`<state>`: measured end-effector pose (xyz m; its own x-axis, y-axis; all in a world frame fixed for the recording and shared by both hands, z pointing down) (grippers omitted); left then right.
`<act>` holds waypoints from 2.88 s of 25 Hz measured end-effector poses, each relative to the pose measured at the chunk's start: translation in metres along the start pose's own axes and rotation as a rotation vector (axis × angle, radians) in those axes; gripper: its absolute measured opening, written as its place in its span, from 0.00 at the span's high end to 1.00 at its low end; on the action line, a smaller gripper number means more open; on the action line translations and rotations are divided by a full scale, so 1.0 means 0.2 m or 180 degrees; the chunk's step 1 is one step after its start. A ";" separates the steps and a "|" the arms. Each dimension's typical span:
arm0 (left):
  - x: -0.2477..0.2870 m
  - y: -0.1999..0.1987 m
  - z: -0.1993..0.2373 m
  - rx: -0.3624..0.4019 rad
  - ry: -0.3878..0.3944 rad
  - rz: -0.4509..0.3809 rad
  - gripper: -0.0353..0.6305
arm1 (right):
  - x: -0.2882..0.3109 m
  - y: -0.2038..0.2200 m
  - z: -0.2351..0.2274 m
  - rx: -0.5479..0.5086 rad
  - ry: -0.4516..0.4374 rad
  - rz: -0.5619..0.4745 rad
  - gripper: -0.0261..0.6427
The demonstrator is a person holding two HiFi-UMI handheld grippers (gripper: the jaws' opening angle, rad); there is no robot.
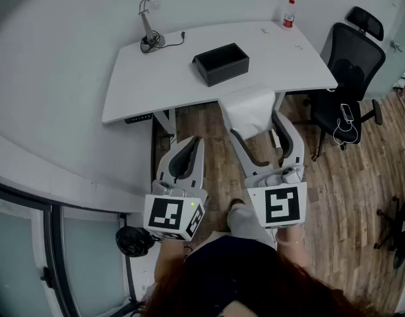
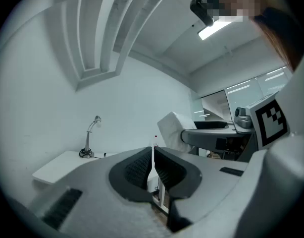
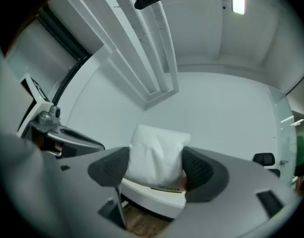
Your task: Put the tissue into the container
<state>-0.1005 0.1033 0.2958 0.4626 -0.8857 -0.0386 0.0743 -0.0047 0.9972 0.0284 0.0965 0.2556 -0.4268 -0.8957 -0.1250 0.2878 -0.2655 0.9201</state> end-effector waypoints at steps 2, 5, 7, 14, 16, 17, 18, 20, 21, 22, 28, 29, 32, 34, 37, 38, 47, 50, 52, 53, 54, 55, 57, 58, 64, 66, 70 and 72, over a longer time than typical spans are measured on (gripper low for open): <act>-0.02 -0.01 -0.01 0.0007 0.0006 -0.0009 0.89 | -0.02 -0.02 0.02 -0.0032 0.0002 -0.0030 0.43; -0.04 -0.02 -0.03 0.0020 0.0031 -0.0035 0.89 | -0.04 -0.04 0.03 -0.0036 0.0009 -0.0072 0.43; -0.03 -0.03 -0.03 0.0026 0.0050 -0.0051 0.89 | -0.04 -0.05 0.02 -0.0013 0.0016 -0.0112 0.43; 0.05 -0.04 -0.03 0.0025 0.0093 -0.0060 0.89 | 0.01 -0.03 -0.01 -0.0046 0.0014 -0.0095 0.43; 0.08 -0.03 -0.02 0.0032 0.0101 -0.0059 0.89 | 0.03 -0.01 -0.03 -0.0029 0.0010 -0.0097 0.43; 0.10 -0.03 -0.01 0.0036 0.0101 -0.0057 0.89 | 0.04 -0.01 -0.03 -0.0027 0.0005 -0.0093 0.43; 0.12 -0.03 -0.01 0.0039 0.0099 -0.0055 0.89 | 0.06 0.00 -0.04 -0.0032 -0.0002 -0.0087 0.43; 0.16 -0.03 0.00 0.0044 0.0096 -0.0055 0.89 | 0.09 0.02 -0.06 -0.0048 -0.0013 -0.0077 0.43; 0.19 -0.03 0.00 0.0047 0.0094 -0.0057 0.89 | 0.10 0.03 -0.08 -0.0052 -0.0019 -0.0074 0.43; 0.21 -0.04 0.01 0.0051 0.0092 -0.0058 0.89 | 0.12 0.04 -0.09 -0.0056 -0.0027 -0.0072 0.43; 0.36 -0.03 0.03 0.0058 0.0060 -0.0057 0.89 | 0.23 0.10 -0.16 -0.0086 -0.0111 -0.0040 0.43; 0.38 -0.03 0.03 0.0059 0.0052 -0.0055 0.89 | 0.24 0.11 -0.17 -0.0096 -0.0135 -0.0030 0.43; 0.45 -0.02 0.03 0.0064 0.0021 -0.0051 0.89 | 0.28 0.15 -0.21 -0.0105 -0.0192 -0.0016 0.43; 0.50 -0.02 0.04 0.0062 -0.0005 -0.0051 0.89 | 0.31 0.17 -0.24 -0.0109 -0.0222 0.0005 0.43; 0.55 -0.01 0.04 0.0073 -0.0059 -0.0052 0.89 | 0.36 0.19 -0.28 -0.0121 -0.0265 -0.0011 0.43; 0.56 -0.01 0.04 0.0076 -0.0080 -0.0047 0.89 | 0.37 0.21 -0.29 -0.0124 -0.0278 -0.0017 0.43; 0.63 0.04 0.07 0.0068 -0.0199 0.0060 0.89 | 0.46 0.28 -0.36 -0.0105 -0.0331 0.0010 0.43; 0.65 0.04 0.08 0.0062 -0.0207 0.0068 0.89 | 0.50 0.31 -0.37 -0.0102 -0.0340 0.0029 0.43; 0.67 0.04 0.10 0.0058 -0.0205 0.0069 0.89 | 0.53 0.32 -0.37 -0.0115 -0.0348 0.0044 0.43; 0.69 0.04 0.11 0.0056 -0.0202 0.0067 0.89 | 0.55 0.33 -0.37 -0.0123 -0.0350 0.0048 0.43; 0.71 0.04 0.13 0.0055 -0.0198 0.0065 0.89 | 0.57 0.33 -0.38 -0.0130 -0.0350 0.0052 0.43; 0.73 0.04 0.14 0.0053 -0.0193 0.0065 0.89 | 0.59 0.34 -0.38 -0.0131 -0.0347 0.0057 0.43; 0.77 0.04 0.17 0.0046 -0.0184 0.0067 0.89 | 0.64 0.35 -0.39 -0.0112 -0.0330 0.0058 0.43; 0.79 0.04 0.19 0.0039 -0.0178 0.0065 0.89 | 0.67 0.35 -0.39 -0.0112 -0.0324 0.0067 0.43; 0.90 0.04 0.30 0.0012 -0.0175 0.0063 0.89 | 0.81 0.40 -0.40 -0.0165 -0.0340 0.0156 0.43; 0.94 0.04 0.34 0.0007 -0.0175 0.0055 0.89 | 0.86 0.41 -0.40 -0.0184 -0.0340 0.0166 0.43; 1.01 0.03 0.40 -0.0002 -0.0160 0.0051 0.89 | 0.96 0.43 -0.41 -0.0213 -0.0342 0.0196 0.43; 1.04 0.03 0.42 0.0000 -0.0144 0.0057 0.89 | 1.00 0.43 -0.41 -0.0220 -0.0338 0.0201 0.43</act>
<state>-0.0787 -0.1197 0.2992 0.4233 -0.9058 -0.0178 0.0664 0.0115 0.9977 0.0388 -0.1353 0.2800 -0.4933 -0.8695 -0.0243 0.3738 -0.2372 0.8967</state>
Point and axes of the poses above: the fingertips, and each gripper's own axes: x forward along the fingers, z to its left, y out of its underside, the point moved 3 cm from there along -x, backward along the fingers, and after that the axes turned 5 degrees about -x, right-handed, at the moved point
